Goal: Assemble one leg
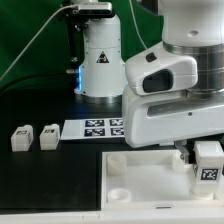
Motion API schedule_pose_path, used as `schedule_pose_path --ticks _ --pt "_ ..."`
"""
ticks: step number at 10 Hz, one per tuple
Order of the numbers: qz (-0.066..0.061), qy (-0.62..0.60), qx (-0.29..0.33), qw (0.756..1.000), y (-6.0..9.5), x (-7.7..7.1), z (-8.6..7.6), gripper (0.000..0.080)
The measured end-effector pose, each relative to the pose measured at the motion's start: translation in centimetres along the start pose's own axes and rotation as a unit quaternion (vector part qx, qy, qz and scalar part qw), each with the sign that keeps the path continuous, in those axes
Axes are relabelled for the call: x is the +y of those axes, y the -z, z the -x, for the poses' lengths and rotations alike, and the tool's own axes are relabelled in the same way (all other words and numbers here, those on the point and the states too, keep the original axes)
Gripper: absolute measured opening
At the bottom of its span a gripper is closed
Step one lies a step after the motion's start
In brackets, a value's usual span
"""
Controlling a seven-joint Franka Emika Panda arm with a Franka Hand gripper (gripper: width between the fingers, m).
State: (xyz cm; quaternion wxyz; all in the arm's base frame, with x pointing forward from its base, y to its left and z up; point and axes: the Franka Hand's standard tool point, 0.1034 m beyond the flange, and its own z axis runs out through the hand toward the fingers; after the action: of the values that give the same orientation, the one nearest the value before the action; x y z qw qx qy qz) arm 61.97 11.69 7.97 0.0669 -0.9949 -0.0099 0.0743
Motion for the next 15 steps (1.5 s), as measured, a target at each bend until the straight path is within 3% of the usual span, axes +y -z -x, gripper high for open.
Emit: schedule_pose_path --ticks 1,2,6,8,9,11,12,13,15 --pt "0.002 -0.007 0.005 1.0 0.0 0.0 -0.1 0.0303" --pt "0.018 0.024 0.035 0.999 -0.1 0.1 -0.5 0.0299" --pt "-0.022 -0.235 0.077 0.969 -0.2 0.3 0.0 0.0298" --pt "-0.05 -0.363 0.084 0.926 -0.4 0.2 0.1 0.0298" --pt "-0.065 -0.442 0.079 0.891 -0.5 -0.3 0.1 0.0298" --pt "-0.084 -0.53 0.065 0.841 -0.8 -1.2 0.3 0.0298" --pt "-0.098 -0.592 0.058 0.798 -0.9 -1.7 0.2 0.0297" --pt "-0.104 -0.612 0.056 0.782 -0.9 -1.8 0.1 0.0297" --pt "-0.103 -0.602 0.057 0.79 -1.0 -1.8 0.1 0.0306"
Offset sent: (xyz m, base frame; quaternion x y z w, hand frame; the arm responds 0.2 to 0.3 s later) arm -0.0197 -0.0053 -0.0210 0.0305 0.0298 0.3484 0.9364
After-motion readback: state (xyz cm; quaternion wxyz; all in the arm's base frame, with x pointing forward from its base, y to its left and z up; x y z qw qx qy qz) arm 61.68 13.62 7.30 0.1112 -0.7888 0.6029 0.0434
